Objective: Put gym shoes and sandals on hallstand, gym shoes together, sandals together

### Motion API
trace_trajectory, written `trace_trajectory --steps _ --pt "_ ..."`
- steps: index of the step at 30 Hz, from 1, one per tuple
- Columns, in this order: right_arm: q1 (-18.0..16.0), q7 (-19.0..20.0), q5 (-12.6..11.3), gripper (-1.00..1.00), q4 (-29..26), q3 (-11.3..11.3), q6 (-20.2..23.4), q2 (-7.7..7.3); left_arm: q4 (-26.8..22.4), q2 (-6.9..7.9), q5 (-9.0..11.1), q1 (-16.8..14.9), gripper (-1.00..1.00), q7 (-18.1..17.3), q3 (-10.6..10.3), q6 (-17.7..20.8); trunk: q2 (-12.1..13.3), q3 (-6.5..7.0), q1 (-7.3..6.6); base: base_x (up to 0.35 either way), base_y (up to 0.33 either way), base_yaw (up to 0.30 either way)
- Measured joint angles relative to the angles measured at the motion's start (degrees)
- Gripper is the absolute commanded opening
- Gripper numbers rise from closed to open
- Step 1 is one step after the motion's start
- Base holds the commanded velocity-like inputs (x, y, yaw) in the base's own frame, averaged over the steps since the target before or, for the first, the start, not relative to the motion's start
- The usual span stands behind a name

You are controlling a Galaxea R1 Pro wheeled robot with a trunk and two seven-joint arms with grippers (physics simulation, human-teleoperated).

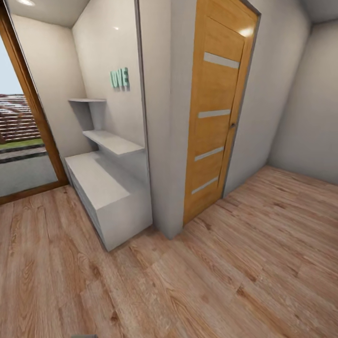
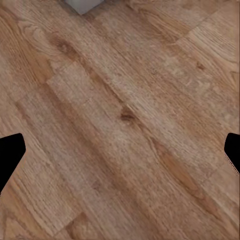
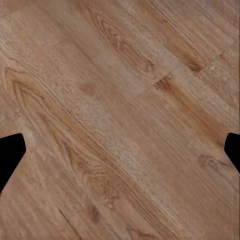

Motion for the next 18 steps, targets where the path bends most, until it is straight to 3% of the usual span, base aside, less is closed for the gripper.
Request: trace_trajectory --steps 12,18 --pt "0.0 -0.1 0.0 1.00 0.0 0.0 0.0 0.10 0.1 0.00 0.0 0.0 1.00 0.0 0.0 0.0 0.0 0.00 0.00 0.340 0.000 0.006" --pt "0.0 -0.1 0.0 1.00 0.1 0.0 0.0 0.29 0.1 0.00 0.0 0.0 1.00 0.0 0.0 0.0 0.0 0.00 0.00 0.340 0.000 0.168"
